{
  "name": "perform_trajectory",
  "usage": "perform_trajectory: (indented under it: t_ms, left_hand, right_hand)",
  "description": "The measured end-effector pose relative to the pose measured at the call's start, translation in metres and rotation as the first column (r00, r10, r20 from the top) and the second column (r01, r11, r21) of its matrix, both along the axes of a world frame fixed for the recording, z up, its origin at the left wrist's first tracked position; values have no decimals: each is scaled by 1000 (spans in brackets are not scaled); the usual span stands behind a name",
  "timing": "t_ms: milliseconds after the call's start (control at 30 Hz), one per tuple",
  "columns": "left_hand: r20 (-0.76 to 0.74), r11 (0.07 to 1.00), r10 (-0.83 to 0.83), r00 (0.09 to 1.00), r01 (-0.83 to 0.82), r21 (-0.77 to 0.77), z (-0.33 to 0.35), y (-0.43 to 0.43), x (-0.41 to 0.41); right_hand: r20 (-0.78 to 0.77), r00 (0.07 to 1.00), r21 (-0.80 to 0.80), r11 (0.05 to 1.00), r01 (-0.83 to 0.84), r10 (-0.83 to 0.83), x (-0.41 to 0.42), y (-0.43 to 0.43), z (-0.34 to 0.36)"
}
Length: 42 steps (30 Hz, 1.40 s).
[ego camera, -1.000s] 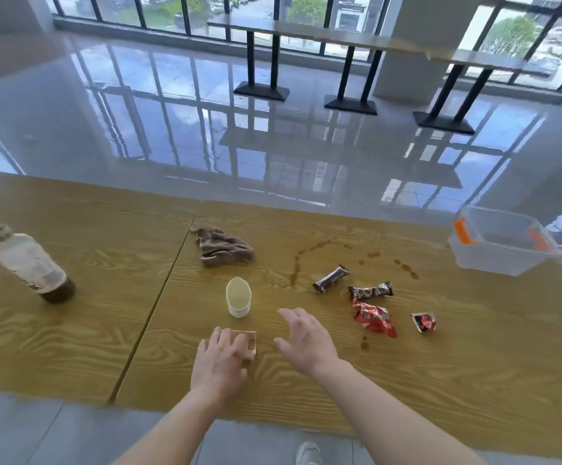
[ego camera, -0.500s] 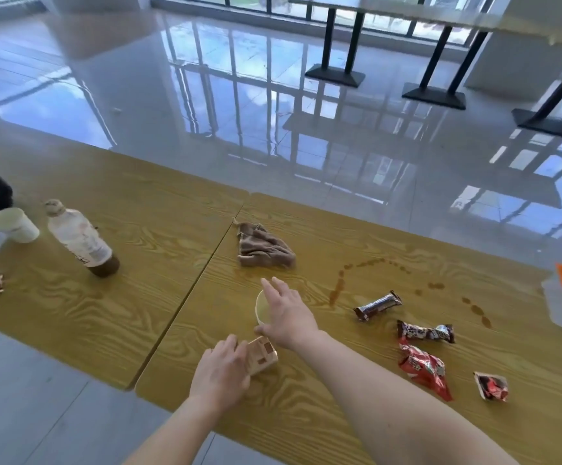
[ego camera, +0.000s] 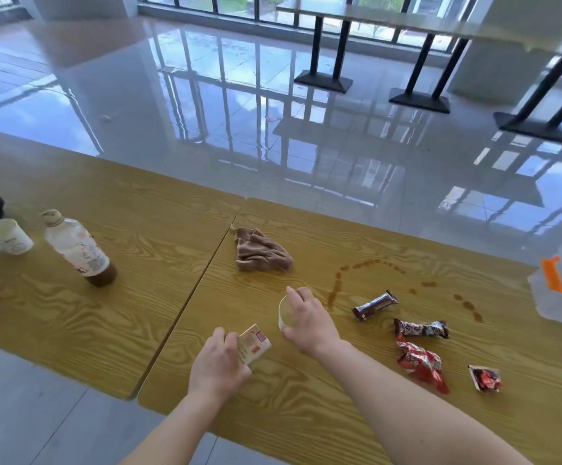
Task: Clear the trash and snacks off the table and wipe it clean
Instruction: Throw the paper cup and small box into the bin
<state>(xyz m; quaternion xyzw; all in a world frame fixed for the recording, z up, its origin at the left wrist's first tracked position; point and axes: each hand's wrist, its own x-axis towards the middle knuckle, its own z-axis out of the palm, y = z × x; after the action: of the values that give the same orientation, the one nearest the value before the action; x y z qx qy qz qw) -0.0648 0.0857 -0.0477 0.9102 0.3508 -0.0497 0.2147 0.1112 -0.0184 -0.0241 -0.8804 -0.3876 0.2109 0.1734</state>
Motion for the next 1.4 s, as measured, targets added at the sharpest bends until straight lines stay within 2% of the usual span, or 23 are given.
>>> perform_trajectory:
  t_ms: [267,533,800,1000,1167,1400]
  left_hand:
    - [97,988,-149,984,146,42,14,-12,21]
    - [143,933,-359,922,353,61,23,-62,36]
    - [176,819,-570,802,572,46,29,-152,47]
    - [194,721,-684,703,692,32,35,-239,48]
    - [163,641,-759,630,767,19,33,-319,36]
    - [129,559,-822,555,829,-5,16,-435,0]
  right_hand:
    - [49,981,24,983,184,-185,-20,-55,20]
    - [88,918,53,922,384,-387,-58,-139,30]
    - [98,775,72,782,620,-624,-100,-249,24]
    - [74,609,74,613,786,-790,-133,-338,18]
    - [56,507,62,510,858,-860,-167,-417,13]
    - [13,425,16,425,905,-905,-222,-526,-10]
